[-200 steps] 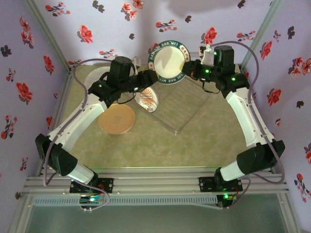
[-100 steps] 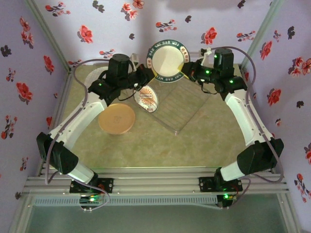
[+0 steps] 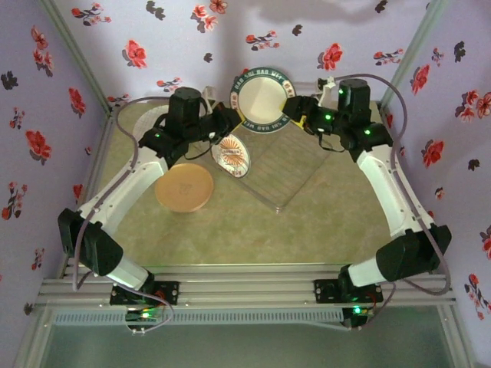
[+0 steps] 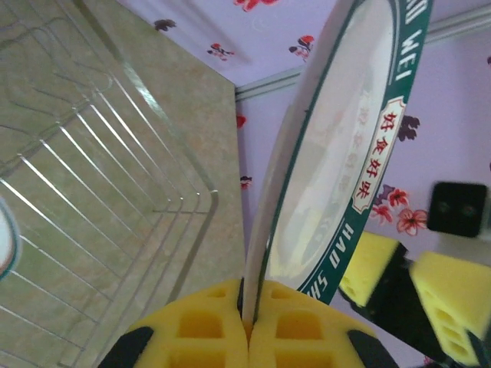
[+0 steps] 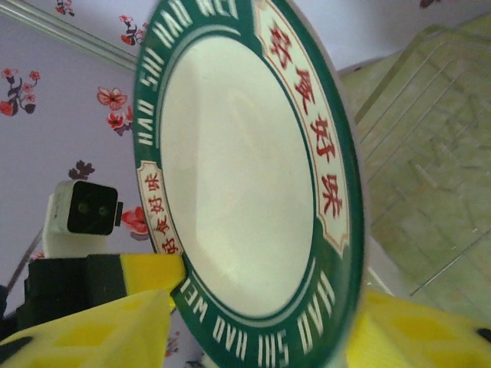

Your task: Unload the plates from the dish rack

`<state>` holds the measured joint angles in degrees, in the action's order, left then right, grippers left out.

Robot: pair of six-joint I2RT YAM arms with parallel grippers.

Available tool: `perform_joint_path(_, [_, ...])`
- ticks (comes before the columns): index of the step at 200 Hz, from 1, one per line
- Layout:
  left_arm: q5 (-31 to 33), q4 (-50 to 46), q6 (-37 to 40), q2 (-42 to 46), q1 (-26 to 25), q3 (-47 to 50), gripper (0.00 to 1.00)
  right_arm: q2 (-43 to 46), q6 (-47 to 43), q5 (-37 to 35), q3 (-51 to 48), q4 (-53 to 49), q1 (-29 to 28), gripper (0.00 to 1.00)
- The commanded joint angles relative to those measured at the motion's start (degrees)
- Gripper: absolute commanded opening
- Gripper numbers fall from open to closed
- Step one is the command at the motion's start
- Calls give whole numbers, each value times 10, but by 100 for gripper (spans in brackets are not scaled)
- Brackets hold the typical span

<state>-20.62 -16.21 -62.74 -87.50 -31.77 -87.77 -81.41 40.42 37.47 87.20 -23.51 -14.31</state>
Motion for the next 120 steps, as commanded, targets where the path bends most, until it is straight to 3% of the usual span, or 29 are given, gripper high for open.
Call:
perform_joint_path(1, [-15,27,-6,55,29,19,0,55,-77,-60,-10,7,-7,67])
perform_joint_path(25, [-17,13,-4,109,59,78,0,104,-137,-109,-62,66,-29,76])
perform_joint_path(57, [-19,7,-27,203,118,205,0,149,-224,-144,-121,121,-82,80])
perform_joint_path(120, [-7,-43,-51,360,223,412,0,134,-419,-109,-91,-14,-199,84])
